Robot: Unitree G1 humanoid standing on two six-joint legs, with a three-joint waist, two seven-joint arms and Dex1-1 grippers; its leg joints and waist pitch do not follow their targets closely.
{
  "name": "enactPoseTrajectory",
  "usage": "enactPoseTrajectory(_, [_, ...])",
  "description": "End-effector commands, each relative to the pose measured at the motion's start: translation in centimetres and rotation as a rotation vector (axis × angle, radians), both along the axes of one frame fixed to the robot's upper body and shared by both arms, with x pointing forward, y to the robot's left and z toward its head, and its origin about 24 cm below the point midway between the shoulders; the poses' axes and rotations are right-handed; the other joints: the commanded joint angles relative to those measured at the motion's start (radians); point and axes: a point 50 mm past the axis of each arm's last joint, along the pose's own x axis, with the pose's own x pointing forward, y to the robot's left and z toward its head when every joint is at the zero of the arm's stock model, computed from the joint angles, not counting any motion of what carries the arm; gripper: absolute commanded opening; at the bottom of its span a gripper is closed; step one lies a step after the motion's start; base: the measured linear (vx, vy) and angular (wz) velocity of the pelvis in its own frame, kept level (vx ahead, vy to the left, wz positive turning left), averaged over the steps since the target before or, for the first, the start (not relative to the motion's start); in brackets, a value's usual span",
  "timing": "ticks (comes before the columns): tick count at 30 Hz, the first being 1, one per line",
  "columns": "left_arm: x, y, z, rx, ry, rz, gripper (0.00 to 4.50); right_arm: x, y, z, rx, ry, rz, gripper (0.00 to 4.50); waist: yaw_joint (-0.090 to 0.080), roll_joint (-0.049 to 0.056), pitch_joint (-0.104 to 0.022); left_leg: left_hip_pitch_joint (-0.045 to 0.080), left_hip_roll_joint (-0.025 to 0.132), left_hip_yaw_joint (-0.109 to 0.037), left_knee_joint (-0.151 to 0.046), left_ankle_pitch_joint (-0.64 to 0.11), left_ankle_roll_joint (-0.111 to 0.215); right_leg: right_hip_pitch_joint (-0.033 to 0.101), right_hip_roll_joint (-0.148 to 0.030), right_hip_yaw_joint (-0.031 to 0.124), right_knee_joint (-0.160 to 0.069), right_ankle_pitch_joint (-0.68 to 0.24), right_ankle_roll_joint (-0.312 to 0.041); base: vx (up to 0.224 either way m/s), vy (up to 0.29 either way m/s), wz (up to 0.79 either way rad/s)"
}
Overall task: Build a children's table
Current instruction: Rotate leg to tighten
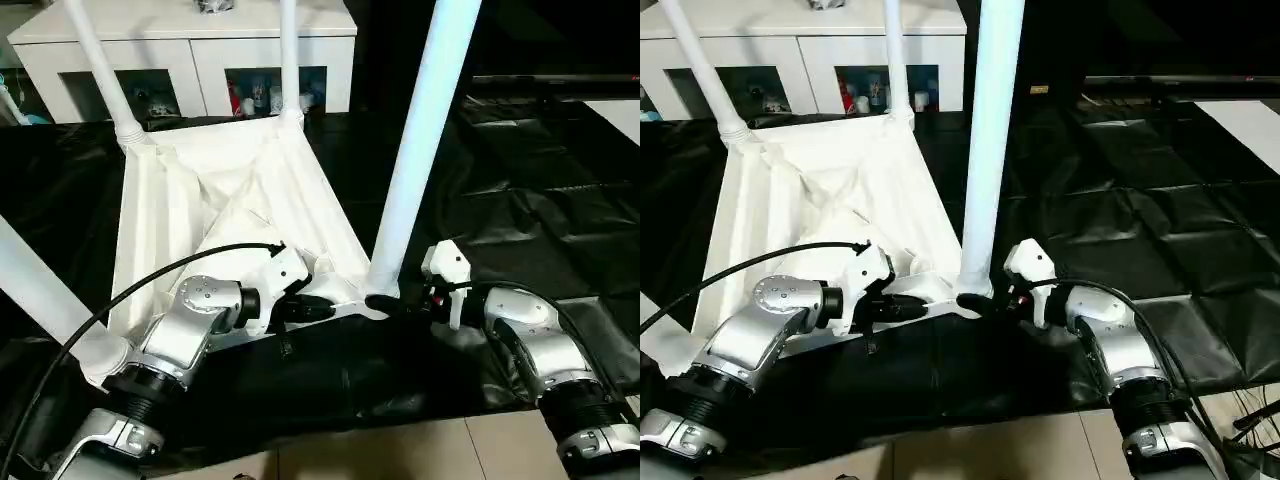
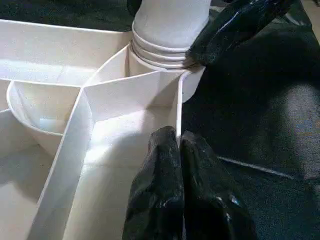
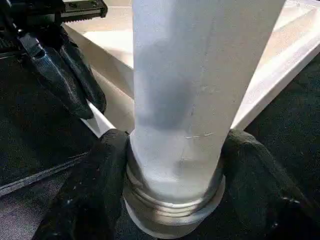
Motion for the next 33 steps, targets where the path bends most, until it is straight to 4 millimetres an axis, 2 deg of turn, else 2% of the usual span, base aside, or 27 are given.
enactPoseTrajectory(1, [-0.3, -0.9, 0.6, -0.051, -0.003, -0.057, 0.0, 0.0, 0.2, 0.0, -0.002, 0.007, 0.018, 2.52, 0.001, -0.018, -0.063, 0.018, 0.039, -0.013, -0.06, -0.146, 0.128, 0.051, -0.033, 0.015, -0.052, -0.091, -0.26, 0.0, 0.0, 0.0])
enactPoseTrajectory(4, [-0.4, -0.9, 0.5, -0.045, 0.004, -0.065, 0.0, -0.1, 0.2, 0.0, 0.0, 0.01, 0.018, 2.5, 0.002, -0.015, -0.063, 0.018, 0.039, -0.013, -0.061, -0.148, 0.126, 0.051, -0.033, 0.015, -0.052, -0.093, -0.26, 0.0, 0.0, 0.0])
enactPoseTrajectory(9, [-0.5, -0.9, 0.4, -0.04, 0.013, -0.069, 0.0, -0.2, 0.3, -0.2, 0.004, 0.014, 0.013, 2.5, 0.001, -0.016, -0.063, 0.018, 0.038, -0.013, -0.06, -0.146, 0.125, 0.052, -0.033, 0.015, -0.05, -0.082, -0.263, 0.0, 0.0, 0.0])
enactPoseTrajectory(13, [0.2, -0.9, 0.0, 0.0, 0.016, 0.003, 0.0, 0.4, 0.8, -0.6, 0.012, 0.019, -0.081, 2.5, 0.0, -0.014, -0.063, 0.018, 0.038, -0.013, -0.06, -0.146, 0.121, 0.052, -0.033, 0.015, -0.05, -0.082, -0.264, 0.0, 0.0, 0.0])
enactPoseTrajectory(14, [0.6, -1.0, -0.2, 0.018, 0.014, 0.049, 0.0, 0.7, 1.1, -0.7, 0.011, 0.011, -0.123, 2.49, -0.003, -0.013, -0.062, 0.018, 0.038, -0.012, -0.061, -0.15, 0.115, 0.049, -0.032, 0.015, -0.051, -0.09, -0.263, 0.0, 0.0, 0.0])
enactPoseTrajectory(18, [1.8, -1.7, -0.7, 0.054, 0.003, 0.184, 0.0, 2.1, 2.6, -1.3, 0.048, 0.031, -0.352, 2.49, -0.012, -0.014, -0.056, 0.019, 0.034, -0.016, -0.068, -0.222, 0.062, 0.047, -0.033, 0.014, -0.064, -0.226, -0.232, 0.0, 0.0, 0.0])
enactPoseTrajectory(19, [2.3, -2.4, -0.8, 0.06, 0.012, 0.244, 0.0, 2.6, 3.6, -1.7, 0.099, 0.091, -0.486, 2.49, -0.019, -0.014, -0.056, 0.018, 0.033, -0.019, -0.072, -0.261, 0.032, 0.047, -0.033, 0.014, -0.068, -0.284, -0.206, 0.0, 0.0, 0.0])
enactPoseTrajectory(22, [2.7, -3.4, -1.0, 0.067, 0.025, 0.321, 0.0, 2.8, 4.9, -2.4, 0.099, 0.138, -0.615, 2.49, -0.031, -0.011, -0.055, 0.021, 0.032, -0.023, -0.076, -0.292, 0.009, 0.04, -0.031, 0.014, -0.073, -0.307, -0.191, 0.0, 0.0, 0.0])
enactPoseTrajectory(23, [3.0, -3.8, -1.1, 0.073, 0.021, 0.353, 0.0, 2.9, 5.5, -2.6, 0.085, 0.138, -0.643, 2.49, -0.031, -0.009, -0.056, 0.023, 0.031, -0.022, -0.076, -0.3, 0.006, 0.039, -0.031, 0.014, -0.075, -0.313, -0.189, 0.0, 0.0, 0.0])
enactPoseTrajectory(25, [3.4, -4.4, -1.4, 0.085, 0.011, 0.401, 0.0, 3.1, 6.5, -2.8, 0.071, 0.141, -0.693, 2.49, -0.034, -0.012, -0.055, 0.02, 0.03, -0.022, -0.077, -0.317, 0.004, 0.039, -0.031, 0.013, -0.078, -0.321, -0.182, 0.0, 0.0, 0.0])
enactPoseTrajectory(26, [3.6, -4.8, -1.4, 0.091, 0.002, 0.418, 0.0, 3.2, 7.2, -2.8, 0.073, 0.146, -0.723, 2.49, -0.033, -0.011, -0.056, 0.024, 0.03, -0.022, -0.076, -0.325, 0.001, 0.035, -0.031, 0.015, -0.08, -0.326, -0.177, 0.0, 0.0, 0.0])
enactPoseTrajectory(29, [3.9, -5.6, -1.4, 0.097, -0.01, 0.427, 0.0, 3.6, 8.1, -2.6, 0.069, 0.133, -0.765, 2.49, -0.031, -0.012, -0.058, 0.025, 0.029, -0.023, -0.078, -0.329, -0.001, 0.034, -0.031, 0.014, -0.08, -0.307, -0.172, 0.0, 0.0, 0.0])
enactPoseTrajectory(33, [4.1, -5.8, -1.3, 0.102, -0.019, 0.432, 0.0, 3.7, 8.5, -2.4, 0.057, 0.127, -0.758, 2.49, -0.029, -0.013, -0.06, 0.022, 0.03, -0.022, -0.078, -0.302, 0.017, 0.04, -0.031, 0.015, -0.074, -0.221, -0.182, 0.0, 0.0, 0.0])
